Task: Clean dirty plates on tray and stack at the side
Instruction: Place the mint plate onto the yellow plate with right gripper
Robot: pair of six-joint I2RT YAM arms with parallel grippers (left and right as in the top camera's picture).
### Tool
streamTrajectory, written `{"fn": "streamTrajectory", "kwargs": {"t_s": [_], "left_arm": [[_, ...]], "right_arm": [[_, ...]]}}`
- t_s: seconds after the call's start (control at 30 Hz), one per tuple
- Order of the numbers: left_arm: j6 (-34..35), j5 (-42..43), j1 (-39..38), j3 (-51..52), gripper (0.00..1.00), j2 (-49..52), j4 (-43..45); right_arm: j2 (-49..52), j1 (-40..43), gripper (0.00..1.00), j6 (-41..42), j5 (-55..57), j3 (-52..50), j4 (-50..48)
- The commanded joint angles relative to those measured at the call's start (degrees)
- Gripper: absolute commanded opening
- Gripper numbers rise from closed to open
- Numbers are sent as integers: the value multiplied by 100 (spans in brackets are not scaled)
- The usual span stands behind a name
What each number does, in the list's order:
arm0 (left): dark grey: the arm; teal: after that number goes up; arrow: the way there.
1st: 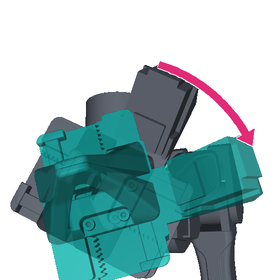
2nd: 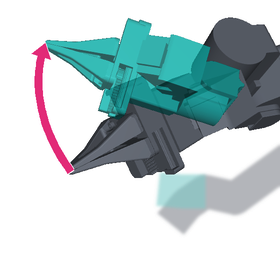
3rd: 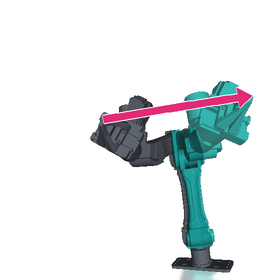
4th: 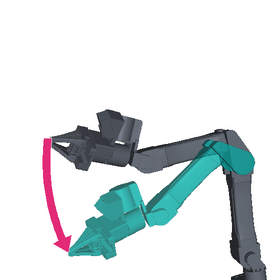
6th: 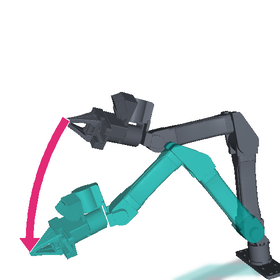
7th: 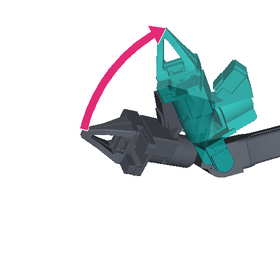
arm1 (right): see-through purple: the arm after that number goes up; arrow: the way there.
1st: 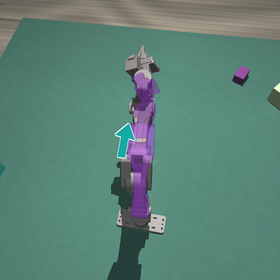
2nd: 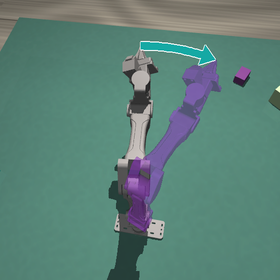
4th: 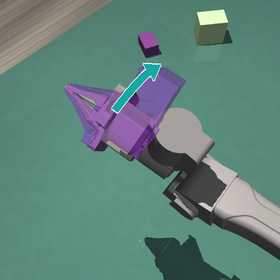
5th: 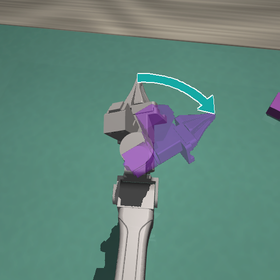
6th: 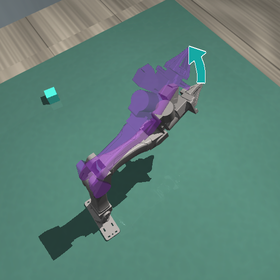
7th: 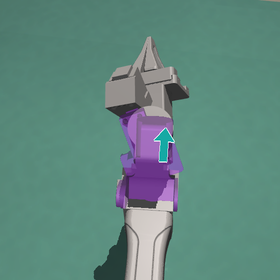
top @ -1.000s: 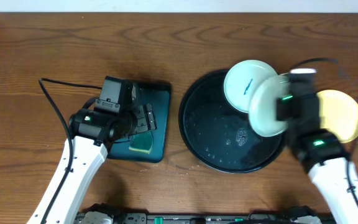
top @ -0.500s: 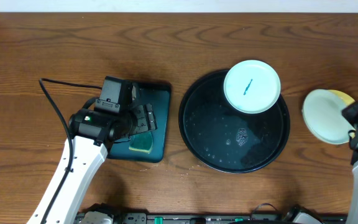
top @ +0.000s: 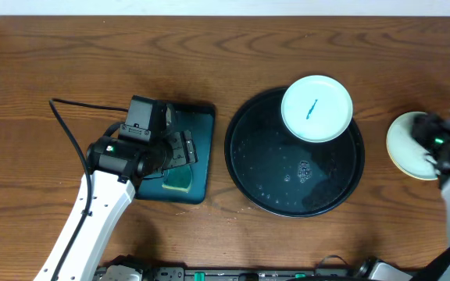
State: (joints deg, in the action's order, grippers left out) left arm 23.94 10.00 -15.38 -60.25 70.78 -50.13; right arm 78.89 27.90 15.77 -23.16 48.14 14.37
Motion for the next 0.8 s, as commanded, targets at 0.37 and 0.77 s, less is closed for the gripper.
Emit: {"fn": "streamTrajectory", "kwargs": {"t_s": [0.37,0.77], "left_arm": [[-37,-13,31,-120,83,4,-15],[-37,-13,31,-120,83,4,-15]], "right_arm": [[1228,-2415,66,-774,1596,367,-942],[2715,-2463,1,-763,1705,367,-1617]]}}
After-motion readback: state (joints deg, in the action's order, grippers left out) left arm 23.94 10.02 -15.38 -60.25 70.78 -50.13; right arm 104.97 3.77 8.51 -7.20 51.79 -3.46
